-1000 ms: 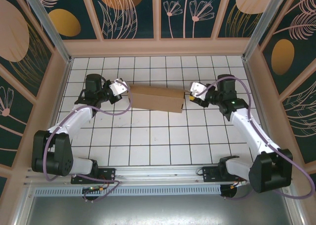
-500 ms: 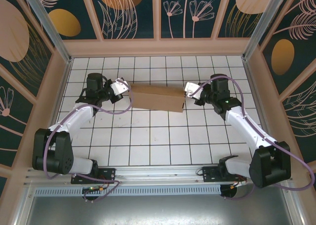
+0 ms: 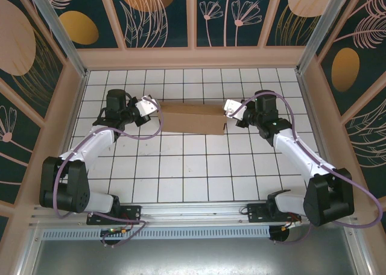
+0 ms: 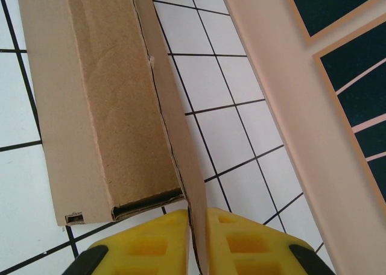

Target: Fold the paper box

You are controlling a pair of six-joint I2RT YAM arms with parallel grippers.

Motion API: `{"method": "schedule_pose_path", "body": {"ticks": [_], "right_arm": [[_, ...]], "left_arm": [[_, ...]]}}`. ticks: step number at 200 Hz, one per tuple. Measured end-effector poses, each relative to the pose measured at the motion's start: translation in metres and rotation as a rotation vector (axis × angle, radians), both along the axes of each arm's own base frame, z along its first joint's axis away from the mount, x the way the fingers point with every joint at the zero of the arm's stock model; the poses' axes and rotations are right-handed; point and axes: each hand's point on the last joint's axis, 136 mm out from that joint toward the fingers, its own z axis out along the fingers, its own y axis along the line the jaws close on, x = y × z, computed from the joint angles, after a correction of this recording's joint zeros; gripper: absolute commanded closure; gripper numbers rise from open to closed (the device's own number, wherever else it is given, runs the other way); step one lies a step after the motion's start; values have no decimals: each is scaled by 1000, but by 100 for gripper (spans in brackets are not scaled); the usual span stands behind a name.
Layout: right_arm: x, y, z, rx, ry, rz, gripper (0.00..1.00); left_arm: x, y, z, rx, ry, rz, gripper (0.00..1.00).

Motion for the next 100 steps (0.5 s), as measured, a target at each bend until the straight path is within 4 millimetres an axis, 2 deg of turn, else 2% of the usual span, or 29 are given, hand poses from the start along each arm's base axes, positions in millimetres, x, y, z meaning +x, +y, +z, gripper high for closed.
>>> {"method": "schedule_pose_path", "body": {"ticks": [20,53,100], "right_arm": [[2,-1,-3,-8,4,-9,88],[5,-2,-4,-8,-4,-20,100],[6,-1,-3,33,24,-48,100]], "left_arm": [[0,0,1,-1,-1,-1,100],[0,0,0,0,2,-1,100],[1,-2,3,-19,32,25,100]]}}
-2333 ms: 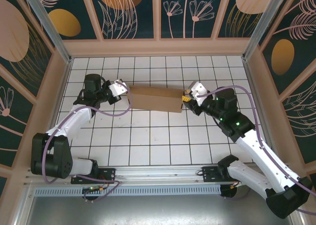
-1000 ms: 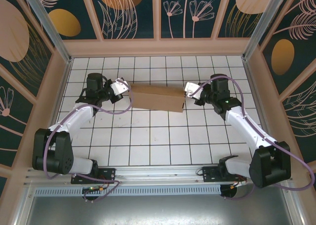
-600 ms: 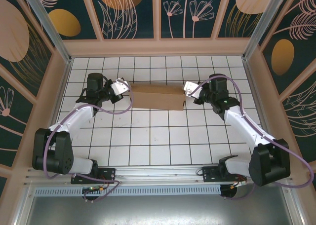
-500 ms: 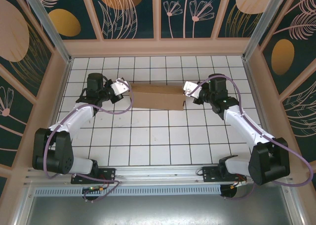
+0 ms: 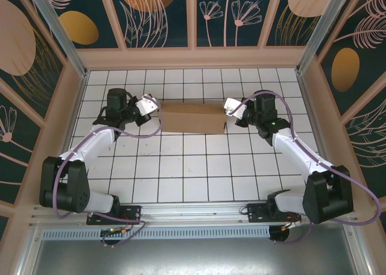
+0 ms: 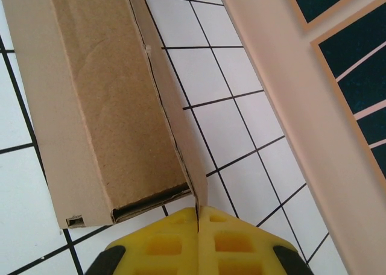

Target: Fold the paper box

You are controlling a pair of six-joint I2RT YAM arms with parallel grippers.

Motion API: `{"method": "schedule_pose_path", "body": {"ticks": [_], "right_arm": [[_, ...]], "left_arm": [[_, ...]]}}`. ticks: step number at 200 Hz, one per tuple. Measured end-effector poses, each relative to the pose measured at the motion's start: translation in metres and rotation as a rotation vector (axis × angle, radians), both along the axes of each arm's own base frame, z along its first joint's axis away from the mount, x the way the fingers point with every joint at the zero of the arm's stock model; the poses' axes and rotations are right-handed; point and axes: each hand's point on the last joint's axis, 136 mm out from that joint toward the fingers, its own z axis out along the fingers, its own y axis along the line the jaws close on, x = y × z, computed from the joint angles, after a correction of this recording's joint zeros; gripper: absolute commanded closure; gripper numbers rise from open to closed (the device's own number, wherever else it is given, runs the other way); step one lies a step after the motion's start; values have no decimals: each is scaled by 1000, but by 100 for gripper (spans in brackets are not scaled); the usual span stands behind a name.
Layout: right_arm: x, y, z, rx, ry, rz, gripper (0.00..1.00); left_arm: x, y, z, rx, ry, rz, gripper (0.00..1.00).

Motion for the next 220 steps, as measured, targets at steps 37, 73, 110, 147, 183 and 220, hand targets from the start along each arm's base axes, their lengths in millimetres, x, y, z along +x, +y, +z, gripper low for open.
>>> {"method": "schedule_pose_path", "body": {"ticks": [37,73,110,147,183,220], "right_arm": [[8,2,0,60,57,-73,100],[19,4,3,127,120,-171,100],[20,4,3,229,195,-257,100],[19,10,10,319,287,-338,100],[25,9,21,409,341,-428,100],[28,7,23,497,446,-537,100]], "left_arm": [[0,-4,1,-100,136,97,100],[12,-9,8,-208,283,190,100],[10,-12,13,-317,401,285,100],[16,-11,28,-404,462,396,100],[19,-16,39,-481,503,440,100],[17,-18,32,-536,604,540,100]]}}
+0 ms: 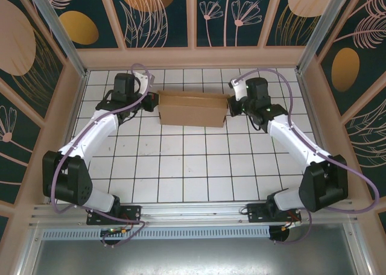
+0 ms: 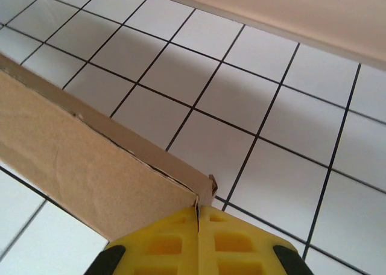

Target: Fold the paper box

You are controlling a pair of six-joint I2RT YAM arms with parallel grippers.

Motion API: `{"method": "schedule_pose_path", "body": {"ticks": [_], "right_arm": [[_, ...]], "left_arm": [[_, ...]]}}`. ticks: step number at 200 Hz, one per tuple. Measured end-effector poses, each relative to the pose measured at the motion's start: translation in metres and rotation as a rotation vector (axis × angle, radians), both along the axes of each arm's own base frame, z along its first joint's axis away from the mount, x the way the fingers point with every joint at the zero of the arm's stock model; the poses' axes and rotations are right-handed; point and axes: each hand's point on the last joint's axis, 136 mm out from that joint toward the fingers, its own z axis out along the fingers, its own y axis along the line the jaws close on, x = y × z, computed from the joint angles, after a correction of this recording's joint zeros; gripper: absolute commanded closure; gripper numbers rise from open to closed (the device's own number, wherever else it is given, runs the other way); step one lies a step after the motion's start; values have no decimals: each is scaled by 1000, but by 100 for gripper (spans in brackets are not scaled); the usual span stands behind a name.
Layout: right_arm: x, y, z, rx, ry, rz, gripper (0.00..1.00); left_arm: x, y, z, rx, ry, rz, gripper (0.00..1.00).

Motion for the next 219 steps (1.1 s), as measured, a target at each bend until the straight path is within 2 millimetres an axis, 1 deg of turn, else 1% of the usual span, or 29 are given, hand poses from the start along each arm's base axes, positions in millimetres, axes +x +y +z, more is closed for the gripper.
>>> {"method": "schedule_pose_path", "body": {"ticks": [29,48,58,75,129,178,219], "right_arm": [[20,5,8,61,95,-84,100],[26,6,1,80,170,-126,100],[25,5,-5,85,208,-146,100],[20,4,-12,105,264,-176,100],[19,2,-10,237,360,-245,100],[19,1,-10,308,414,-314,100],[18,3,-10,348,441,-340,100]], "left_arm": [[12,-1,-7,-35,108,75,100],[18,-2,-16,-46,179,106,100],[18,-3,-21,-50,207,116,100],[18,-5,-20,-65,224,125,100],[15,-7,-20,-91,254,159,100],[12,-8,-18,-95,279,167,100],[10,-6,-19,-87,290,176,100]]}}
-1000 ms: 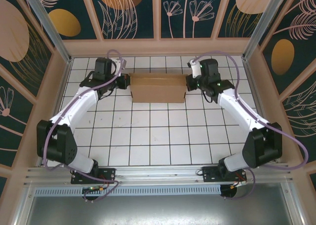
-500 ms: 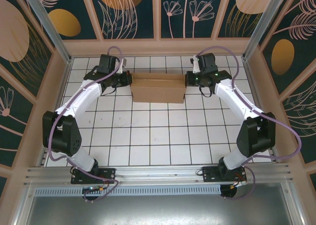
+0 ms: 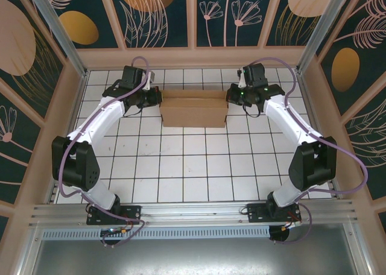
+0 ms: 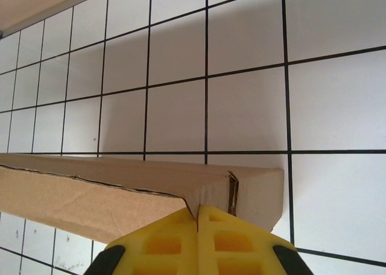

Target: Fold the paper box

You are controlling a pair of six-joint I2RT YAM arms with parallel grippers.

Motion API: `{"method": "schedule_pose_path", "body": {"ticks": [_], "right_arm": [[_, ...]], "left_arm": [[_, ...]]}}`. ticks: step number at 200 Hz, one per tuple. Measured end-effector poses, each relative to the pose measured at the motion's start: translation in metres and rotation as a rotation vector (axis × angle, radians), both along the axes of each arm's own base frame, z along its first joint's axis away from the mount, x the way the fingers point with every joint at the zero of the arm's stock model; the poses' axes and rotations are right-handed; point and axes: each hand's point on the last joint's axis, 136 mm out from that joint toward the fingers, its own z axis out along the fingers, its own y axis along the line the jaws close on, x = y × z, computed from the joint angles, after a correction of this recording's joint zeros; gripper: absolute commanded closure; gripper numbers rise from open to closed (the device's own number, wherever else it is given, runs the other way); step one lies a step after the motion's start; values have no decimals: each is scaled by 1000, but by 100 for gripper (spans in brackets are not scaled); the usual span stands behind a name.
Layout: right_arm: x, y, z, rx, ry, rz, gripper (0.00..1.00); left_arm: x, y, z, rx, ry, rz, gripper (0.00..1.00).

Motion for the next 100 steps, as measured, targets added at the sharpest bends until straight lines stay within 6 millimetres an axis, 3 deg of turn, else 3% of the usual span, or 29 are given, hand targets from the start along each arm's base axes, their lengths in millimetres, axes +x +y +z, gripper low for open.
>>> {"method": "schedule_pose_path", "body": {"ticks": [34,100], "right_arm": [[1,0,-3,0,-42,-6,100],[-15,-2,-5,-39,-181,-9,100]], "left_arm": [[0,1,0,5,-1,3,100],[-4,1,-3,32,-33,-9,100]]}}
